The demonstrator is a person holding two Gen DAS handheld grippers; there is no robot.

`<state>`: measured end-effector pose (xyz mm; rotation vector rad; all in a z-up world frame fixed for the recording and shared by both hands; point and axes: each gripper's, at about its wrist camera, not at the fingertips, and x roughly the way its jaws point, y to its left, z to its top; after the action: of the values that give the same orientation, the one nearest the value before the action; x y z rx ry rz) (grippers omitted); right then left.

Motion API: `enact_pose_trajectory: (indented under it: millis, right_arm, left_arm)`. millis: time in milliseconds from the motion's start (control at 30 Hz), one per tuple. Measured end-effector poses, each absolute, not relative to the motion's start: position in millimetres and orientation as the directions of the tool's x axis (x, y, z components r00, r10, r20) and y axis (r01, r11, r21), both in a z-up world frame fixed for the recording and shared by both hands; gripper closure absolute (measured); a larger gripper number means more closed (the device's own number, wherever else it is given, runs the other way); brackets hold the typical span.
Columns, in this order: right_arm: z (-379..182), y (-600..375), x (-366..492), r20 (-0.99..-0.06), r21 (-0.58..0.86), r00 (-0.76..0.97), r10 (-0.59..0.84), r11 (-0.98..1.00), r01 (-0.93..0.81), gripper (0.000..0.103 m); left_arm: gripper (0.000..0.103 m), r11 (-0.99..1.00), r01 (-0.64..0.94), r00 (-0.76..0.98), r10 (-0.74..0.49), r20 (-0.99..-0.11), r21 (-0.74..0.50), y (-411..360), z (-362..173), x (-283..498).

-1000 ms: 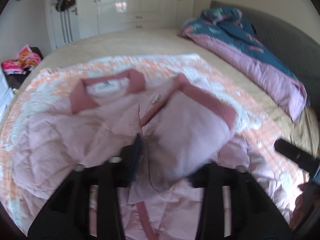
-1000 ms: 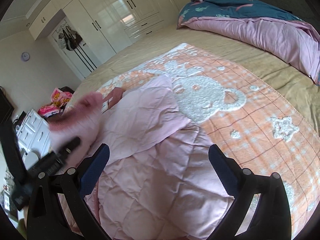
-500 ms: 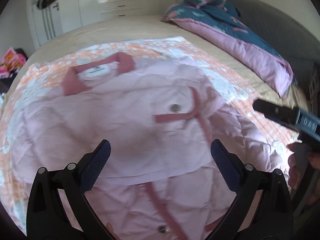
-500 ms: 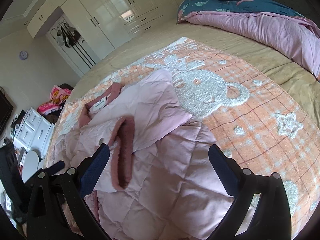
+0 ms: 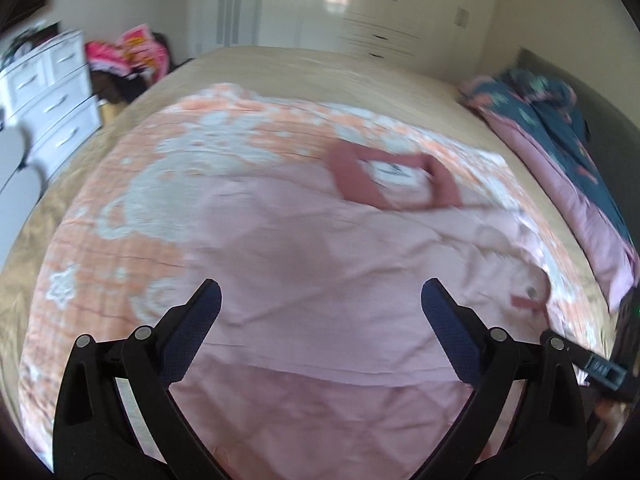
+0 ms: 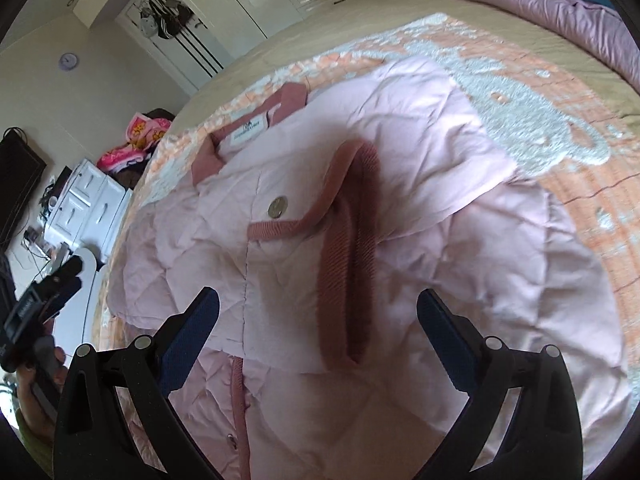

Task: Fold large clothes
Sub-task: 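Grasp the dark-pink trimmed cuff with the right tool and lift it, then lower the held cuff with the right tool onto the jacket front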

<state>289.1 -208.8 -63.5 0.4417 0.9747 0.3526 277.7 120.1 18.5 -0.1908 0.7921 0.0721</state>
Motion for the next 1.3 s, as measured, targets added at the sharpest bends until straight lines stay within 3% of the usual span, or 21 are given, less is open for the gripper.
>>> enact_pose_trajectory:
  millis: [233, 300, 333, 400, 467, 567, 767, 967, 1300]
  right_arm:
    - [-83, -200, 295, -0.719, 0.519, 0.516, 0.465, 0.854, -0.047, 0.005]
    - [-83, -197, 294, -0.709, 0.520, 0.522, 0.475, 0.852, -0.069, 0.017]
    - [-83, -196, 293, -0.705, 0.518, 0.522, 0.480, 0.851, -0.084, 0.030]
    - [-81, -193, 292, -0.692, 0.513, 0.536, 0.484, 0.852, -0.106, 0.040]
    - [-77, -191, 291, -0.667, 0.518, 0.548, 0.504, 0.843, -0.145, 0.073]
    - [-55, -183, 284, -0.632, 0.456, 0.594, 0.498, 0.858, -0.234, 0.082]
    - [28, -167, 283, -0.527, 0.291, 0.682, 0.507, 0.862, -0.416, 0.084]
    - [89, -162, 301, -0.466, 0.148, 0.730, 0.500, 0.858, -0.492, 0.084]
    - [45, -183, 333, -0.549, 0.170, 0.718, 0.429, 0.898, -0.407, 0.084]
  left_arm:
    - [0.009, 0.965, -0.188, 0.734, 0.015, -0.679, -0.182, 164, 24, 260]
    - [0.009, 0.961, -0.200, 0.736, 0.020, -0.677, -0.189, 172, 21, 257]
    - [0.009, 0.959, -0.206, 0.735, 0.019, -0.678, -0.196, 175, 20, 257]
    - [0.009, 0.952, -0.219, 0.732, 0.014, -0.681, -0.215, 180, 15, 257]
    - [0.009, 0.949, -0.220, 0.731, 0.007, -0.682, -0.226, 183, 11, 257]
    - [0.009, 0.949, -0.223, 0.726, 0.010, -0.688, -0.222, 183, 6, 257]
    - [0.009, 0.952, -0.216, 0.727, 0.009, -0.687, -0.216, 183, 9, 262]
    - [0.009, 0.951, -0.211, 0.740, 0.004, -0.672, -0.226, 180, 22, 277]
    - [0.009, 0.962, -0.165, 0.730, -0.030, -0.683, -0.218, 159, 22, 305]
